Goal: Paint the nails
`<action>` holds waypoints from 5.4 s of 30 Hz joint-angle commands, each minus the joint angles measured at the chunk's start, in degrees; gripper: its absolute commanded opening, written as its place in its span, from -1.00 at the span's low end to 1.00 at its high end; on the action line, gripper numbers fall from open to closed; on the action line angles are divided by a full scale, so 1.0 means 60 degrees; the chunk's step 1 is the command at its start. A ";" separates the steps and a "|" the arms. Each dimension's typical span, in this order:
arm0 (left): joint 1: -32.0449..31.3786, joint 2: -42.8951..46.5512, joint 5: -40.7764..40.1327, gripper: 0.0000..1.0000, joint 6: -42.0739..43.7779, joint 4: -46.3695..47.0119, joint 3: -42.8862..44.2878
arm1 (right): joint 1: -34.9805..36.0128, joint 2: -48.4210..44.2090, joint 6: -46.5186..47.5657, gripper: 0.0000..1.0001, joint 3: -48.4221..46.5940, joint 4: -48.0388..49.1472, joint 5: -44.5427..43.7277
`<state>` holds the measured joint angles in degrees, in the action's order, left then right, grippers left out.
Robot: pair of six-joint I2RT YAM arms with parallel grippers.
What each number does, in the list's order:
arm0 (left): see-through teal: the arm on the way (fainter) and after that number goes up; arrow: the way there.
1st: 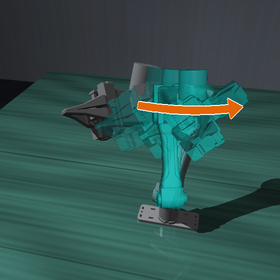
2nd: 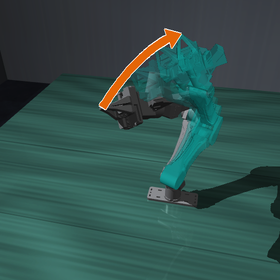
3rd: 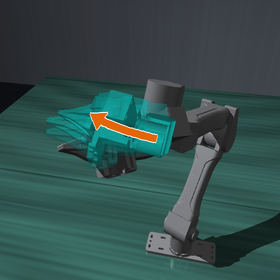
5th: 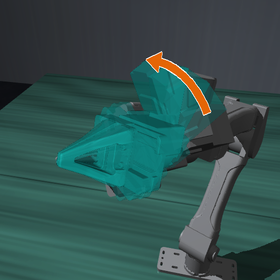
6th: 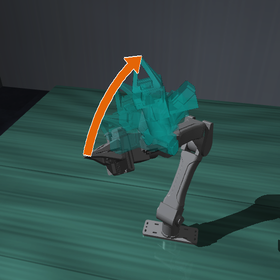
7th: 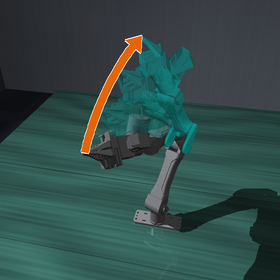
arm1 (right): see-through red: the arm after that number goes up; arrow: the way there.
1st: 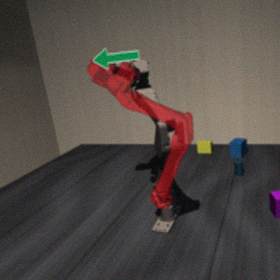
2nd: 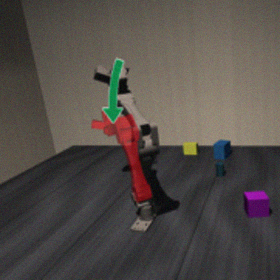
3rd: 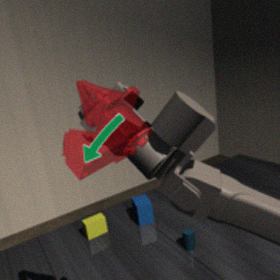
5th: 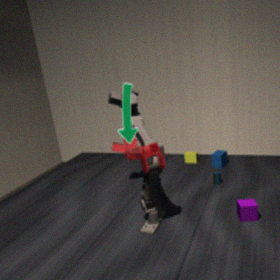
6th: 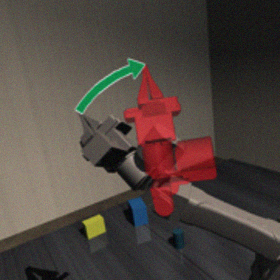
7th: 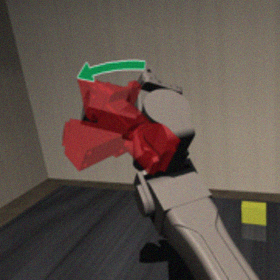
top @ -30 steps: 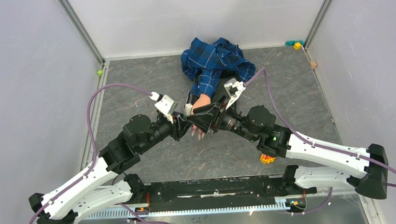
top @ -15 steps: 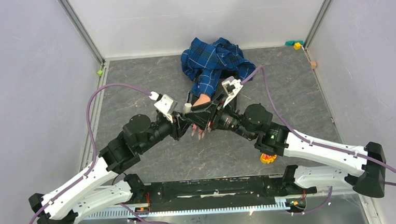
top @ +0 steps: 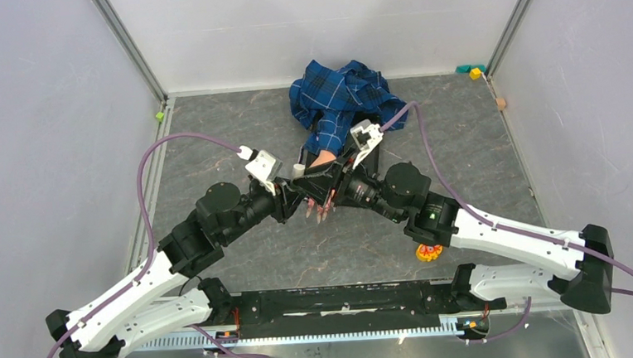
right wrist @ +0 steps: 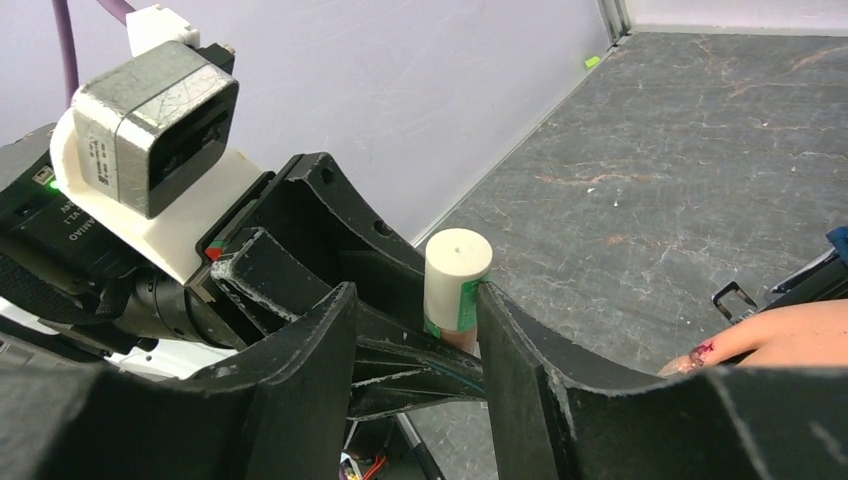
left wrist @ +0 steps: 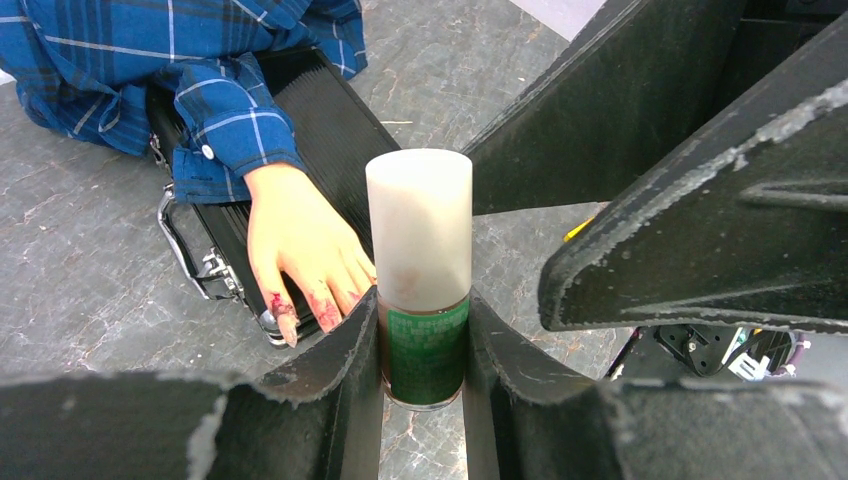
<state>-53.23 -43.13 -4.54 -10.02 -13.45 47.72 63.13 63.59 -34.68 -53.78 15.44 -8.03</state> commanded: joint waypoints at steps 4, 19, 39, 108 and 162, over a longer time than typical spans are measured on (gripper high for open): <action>-0.0026 0.0102 0.0268 -0.96 -0.0113 0.0351 0.0264 | -0.0018 0.0292 0.0023 0.03 -0.0632 -0.0003 -0.0213; -0.0034 -0.0003 0.0479 -0.96 -0.0110 0.0364 0.0278 | -0.0019 0.0485 0.0054 -0.05 -0.0788 0.0419 0.0015; -0.0034 0.0431 0.1694 -0.96 0.0059 0.0741 0.0184 | -0.0410 0.0271 0.0429 -0.84 -0.0276 0.0884 0.1830; 0.0587 0.0316 0.1708 -0.96 -0.0410 0.0558 0.0358 | -0.1275 -0.0294 0.0212 0.17 0.0011 0.1546 0.4012; 0.0919 0.0321 0.4877 -0.96 -0.0450 0.1409 0.0281 | -0.1604 0.0272 0.1801 -0.96 -0.1017 0.0678 0.6147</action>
<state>-48.05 -42.13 13.52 -11.99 -10.83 47.88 54.54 68.20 -28.58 -57.01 18.13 18.24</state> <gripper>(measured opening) 0.349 0.299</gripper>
